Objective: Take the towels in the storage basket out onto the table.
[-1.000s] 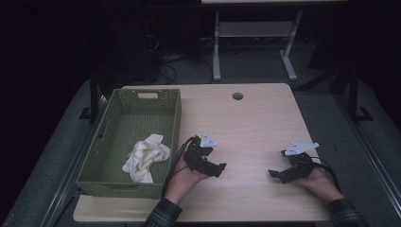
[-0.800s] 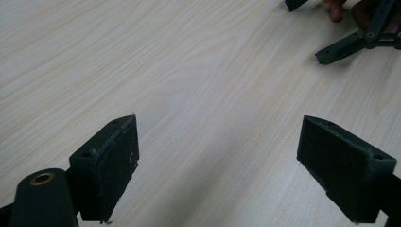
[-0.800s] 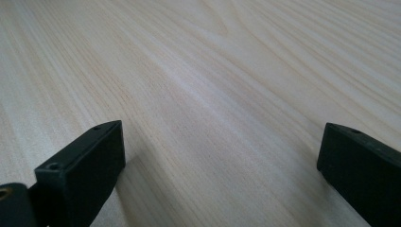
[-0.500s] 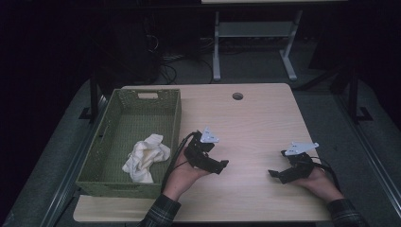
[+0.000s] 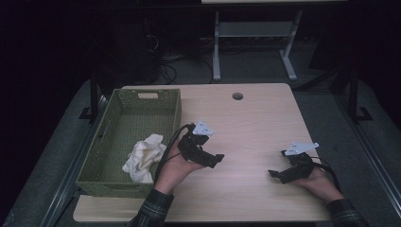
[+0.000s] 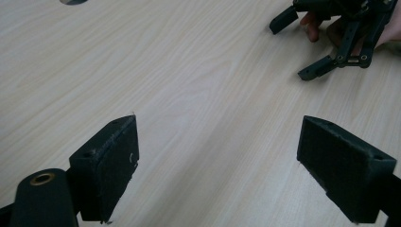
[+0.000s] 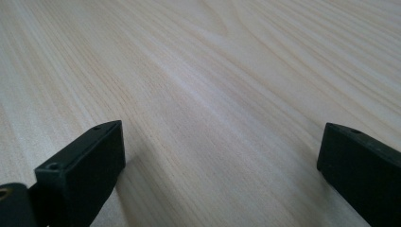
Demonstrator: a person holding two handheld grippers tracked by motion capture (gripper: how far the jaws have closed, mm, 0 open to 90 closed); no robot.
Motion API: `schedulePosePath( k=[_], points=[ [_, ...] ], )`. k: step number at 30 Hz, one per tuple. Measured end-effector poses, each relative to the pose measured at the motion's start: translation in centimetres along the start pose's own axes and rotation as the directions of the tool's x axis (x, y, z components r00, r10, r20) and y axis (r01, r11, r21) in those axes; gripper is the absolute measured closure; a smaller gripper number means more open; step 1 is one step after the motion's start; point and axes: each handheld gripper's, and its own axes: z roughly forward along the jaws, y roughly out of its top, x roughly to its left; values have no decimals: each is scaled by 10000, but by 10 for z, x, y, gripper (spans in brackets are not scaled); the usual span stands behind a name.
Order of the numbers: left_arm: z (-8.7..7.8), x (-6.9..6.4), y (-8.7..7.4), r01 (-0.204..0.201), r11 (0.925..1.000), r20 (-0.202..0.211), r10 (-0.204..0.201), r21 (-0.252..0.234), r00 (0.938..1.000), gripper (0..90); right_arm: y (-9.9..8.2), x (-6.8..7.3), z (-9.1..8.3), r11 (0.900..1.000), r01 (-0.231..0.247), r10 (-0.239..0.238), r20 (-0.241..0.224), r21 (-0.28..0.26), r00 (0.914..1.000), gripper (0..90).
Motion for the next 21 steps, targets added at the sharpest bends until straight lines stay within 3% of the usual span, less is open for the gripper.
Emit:
schedulePosePath(
  k=[21],
  points=[
    [-31,28,4,111,9994,-354,-123,-330,9993,135,0,0,0,10000,1,-1,-1,-1,10000,13]
  ],
)
